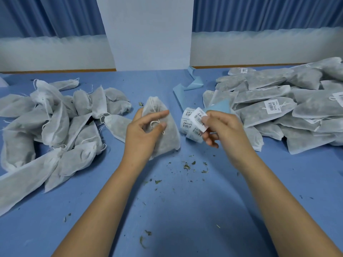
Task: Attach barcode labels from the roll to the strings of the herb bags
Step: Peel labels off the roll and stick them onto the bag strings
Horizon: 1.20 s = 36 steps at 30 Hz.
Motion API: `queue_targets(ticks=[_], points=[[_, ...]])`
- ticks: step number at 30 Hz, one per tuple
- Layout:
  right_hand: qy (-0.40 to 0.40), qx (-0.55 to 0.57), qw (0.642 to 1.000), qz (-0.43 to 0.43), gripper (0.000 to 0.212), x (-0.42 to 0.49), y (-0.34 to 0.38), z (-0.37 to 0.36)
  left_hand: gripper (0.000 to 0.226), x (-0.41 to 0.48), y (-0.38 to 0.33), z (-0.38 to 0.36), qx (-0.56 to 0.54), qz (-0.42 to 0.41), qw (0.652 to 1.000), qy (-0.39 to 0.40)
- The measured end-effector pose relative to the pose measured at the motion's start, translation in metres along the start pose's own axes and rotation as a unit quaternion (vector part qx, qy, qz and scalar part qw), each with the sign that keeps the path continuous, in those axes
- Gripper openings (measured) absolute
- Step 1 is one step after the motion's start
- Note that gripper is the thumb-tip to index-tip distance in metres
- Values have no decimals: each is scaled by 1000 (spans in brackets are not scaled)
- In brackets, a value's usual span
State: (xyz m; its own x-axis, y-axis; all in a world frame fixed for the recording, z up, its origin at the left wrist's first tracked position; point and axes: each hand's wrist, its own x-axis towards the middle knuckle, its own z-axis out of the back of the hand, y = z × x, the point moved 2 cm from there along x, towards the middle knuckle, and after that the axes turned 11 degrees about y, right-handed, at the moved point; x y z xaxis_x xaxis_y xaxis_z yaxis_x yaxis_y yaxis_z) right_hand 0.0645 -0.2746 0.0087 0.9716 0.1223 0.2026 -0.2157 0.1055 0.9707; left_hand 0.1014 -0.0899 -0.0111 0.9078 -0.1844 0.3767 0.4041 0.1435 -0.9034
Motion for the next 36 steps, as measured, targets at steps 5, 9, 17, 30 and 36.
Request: queue_targets(ticks=[5,9,17,30,36], points=[[129,-220,965,70,33,-6,-2,-19,44,-1,1,-11,6,-27,996,83],[118,-371,918,73,39,-4,-5,-21,49,-2,4,-14,56,-77,984,154],[80,-516,850,71,26,-1,-11,-19,64,-7,0,-19,130,-135,951,248],[-57,-147,987,26,28,11,-19,-7,38,-4,-4,-8,-2,-105,981,165],[-16,-29,998,58,22,16,-14,-25,36,-2,-8,-10,7,-135,983,122]])
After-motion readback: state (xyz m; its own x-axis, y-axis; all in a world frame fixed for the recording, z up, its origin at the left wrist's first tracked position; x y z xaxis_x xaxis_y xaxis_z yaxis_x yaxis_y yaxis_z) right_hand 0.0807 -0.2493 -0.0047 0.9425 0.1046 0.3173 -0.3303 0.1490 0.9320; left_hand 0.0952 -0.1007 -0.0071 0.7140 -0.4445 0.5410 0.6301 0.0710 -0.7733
